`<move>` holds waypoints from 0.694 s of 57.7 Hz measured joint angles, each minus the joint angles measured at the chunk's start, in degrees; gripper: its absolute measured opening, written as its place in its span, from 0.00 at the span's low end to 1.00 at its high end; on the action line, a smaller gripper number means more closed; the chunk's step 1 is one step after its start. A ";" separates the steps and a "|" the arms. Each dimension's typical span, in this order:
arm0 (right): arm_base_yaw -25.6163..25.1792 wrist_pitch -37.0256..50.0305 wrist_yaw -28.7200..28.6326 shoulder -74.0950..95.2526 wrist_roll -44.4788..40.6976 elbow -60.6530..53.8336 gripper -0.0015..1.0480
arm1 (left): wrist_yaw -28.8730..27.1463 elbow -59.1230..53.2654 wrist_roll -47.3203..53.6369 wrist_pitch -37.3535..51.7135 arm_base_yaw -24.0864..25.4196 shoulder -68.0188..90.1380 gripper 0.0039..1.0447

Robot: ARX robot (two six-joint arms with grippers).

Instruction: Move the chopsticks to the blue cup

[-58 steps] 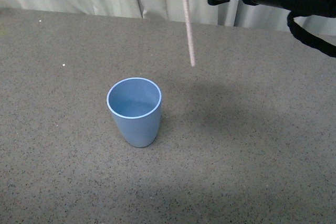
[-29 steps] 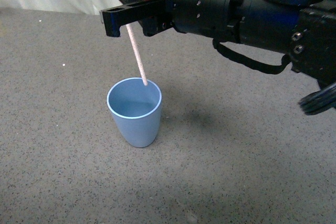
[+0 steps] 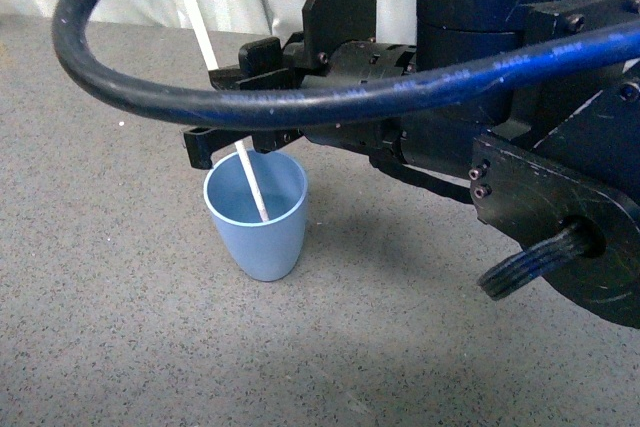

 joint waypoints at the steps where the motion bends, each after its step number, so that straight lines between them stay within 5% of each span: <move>1: -0.02 0.00 0.00 0.00 0.00 -0.20 0.01 | 0.00 0.00 0.00 0.00 0.00 0.00 0.94; 10: -0.11 0.00 -0.11 0.00 -0.15 -1.01 0.04 | 0.00 0.00 -0.02 0.00 0.00 0.00 0.94; 40: -1.99 2.01 0.92 -3.80 -0.83 -5.18 0.82 | 0.00 0.00 0.00 0.00 0.00 0.00 0.94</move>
